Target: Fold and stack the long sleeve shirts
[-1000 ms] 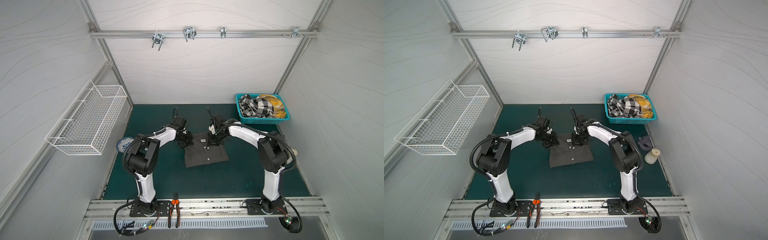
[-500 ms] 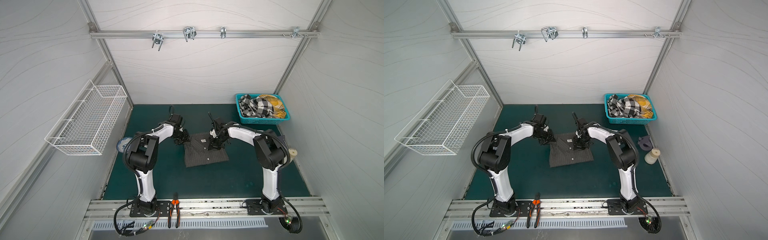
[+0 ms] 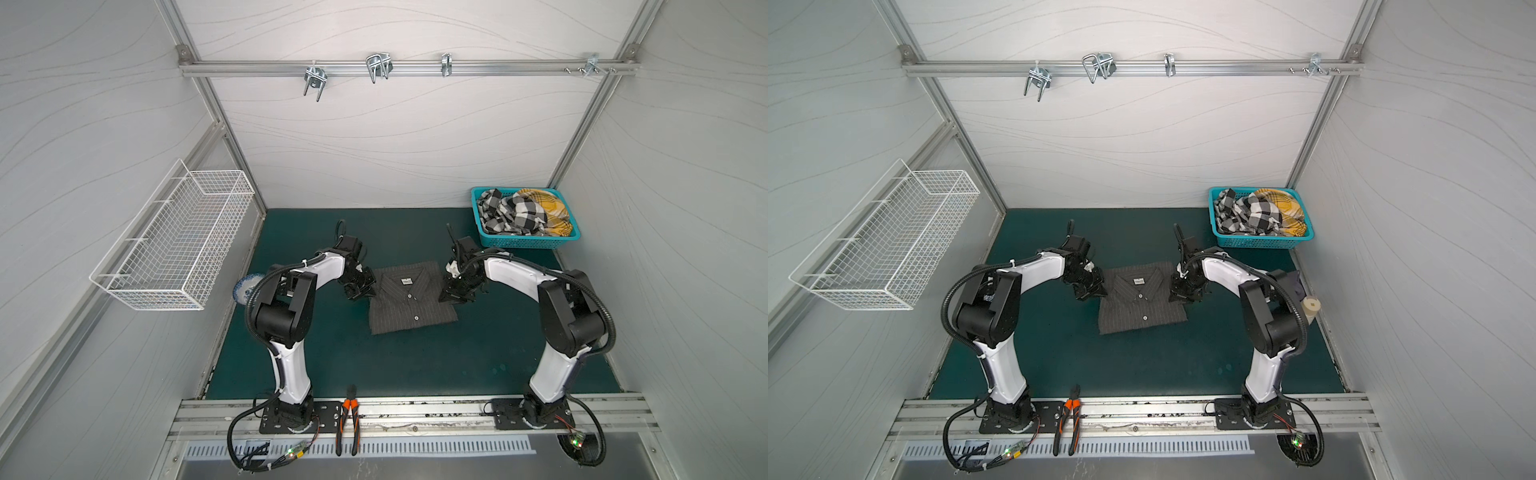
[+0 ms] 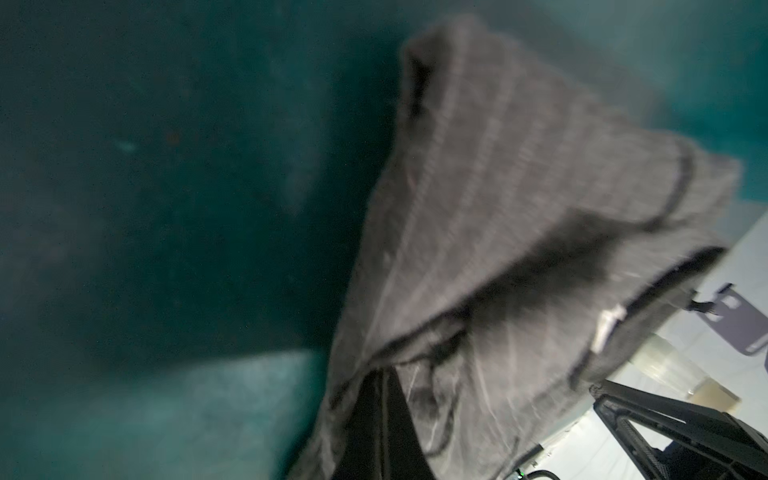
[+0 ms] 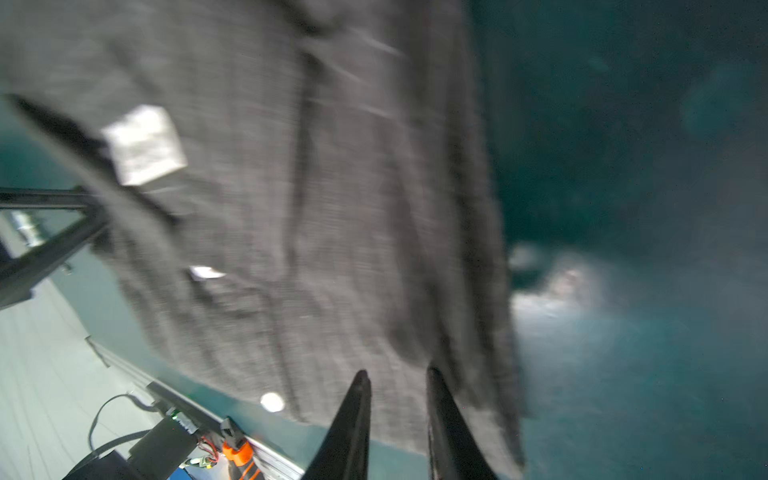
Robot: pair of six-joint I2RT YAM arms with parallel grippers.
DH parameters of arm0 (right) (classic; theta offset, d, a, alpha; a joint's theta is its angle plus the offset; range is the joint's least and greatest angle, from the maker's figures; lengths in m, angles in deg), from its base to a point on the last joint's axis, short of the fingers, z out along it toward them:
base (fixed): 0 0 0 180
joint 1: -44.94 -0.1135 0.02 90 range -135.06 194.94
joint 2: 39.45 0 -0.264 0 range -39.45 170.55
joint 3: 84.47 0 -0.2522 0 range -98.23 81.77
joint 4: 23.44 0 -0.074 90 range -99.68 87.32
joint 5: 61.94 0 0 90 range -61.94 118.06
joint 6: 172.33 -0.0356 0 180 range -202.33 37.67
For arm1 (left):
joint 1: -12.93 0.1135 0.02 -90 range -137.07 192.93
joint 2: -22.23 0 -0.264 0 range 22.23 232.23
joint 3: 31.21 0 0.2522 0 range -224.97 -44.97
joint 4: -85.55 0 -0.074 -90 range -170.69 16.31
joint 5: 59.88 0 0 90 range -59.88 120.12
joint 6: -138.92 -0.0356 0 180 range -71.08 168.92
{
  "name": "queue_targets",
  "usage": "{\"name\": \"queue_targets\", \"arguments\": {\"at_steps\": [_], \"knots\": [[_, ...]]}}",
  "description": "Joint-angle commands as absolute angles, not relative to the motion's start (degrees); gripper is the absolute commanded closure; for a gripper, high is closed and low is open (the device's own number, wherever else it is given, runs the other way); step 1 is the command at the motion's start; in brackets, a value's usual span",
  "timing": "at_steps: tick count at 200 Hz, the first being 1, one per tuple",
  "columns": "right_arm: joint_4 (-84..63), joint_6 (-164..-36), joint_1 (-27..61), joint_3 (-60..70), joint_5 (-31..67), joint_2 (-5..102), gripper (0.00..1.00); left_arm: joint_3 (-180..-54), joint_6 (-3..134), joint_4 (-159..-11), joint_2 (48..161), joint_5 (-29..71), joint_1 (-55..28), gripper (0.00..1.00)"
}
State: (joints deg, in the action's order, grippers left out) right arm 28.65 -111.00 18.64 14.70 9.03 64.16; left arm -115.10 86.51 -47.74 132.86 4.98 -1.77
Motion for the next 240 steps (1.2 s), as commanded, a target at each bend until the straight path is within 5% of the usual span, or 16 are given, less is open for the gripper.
{"name": "queue_targets", "arguments": {"at_steps": [1,34,79,178,240], "knots": [[27.10,-110.76,18.86,16.88,8.21,65.49,0.76,-119.50,83.80,-45.81,135.91,9.27,-1.28,1.00],[25.75,-111.32,19.37,18.23,6.98,66.50,0.78,-121.97,82.75,-44.74,137.82,10.94,-0.27,1.00],[27.69,-110.70,19.37,18.54,7.70,63.87,0.78,-125.19,82.06,-40.94,133.22,12.91,-0.26,0.83],[33.91,-110.02,19.29,15.74,8.92,51.45,0.72,-107.22,77.95,-41.46,103.55,5.87,-0.79,0.73],[34.53,-111.77,19.45,22.27,11.95,37.48,0.58,-99.33,79.98,-37.85,86.48,14.54,-0.79,0.64]]}}
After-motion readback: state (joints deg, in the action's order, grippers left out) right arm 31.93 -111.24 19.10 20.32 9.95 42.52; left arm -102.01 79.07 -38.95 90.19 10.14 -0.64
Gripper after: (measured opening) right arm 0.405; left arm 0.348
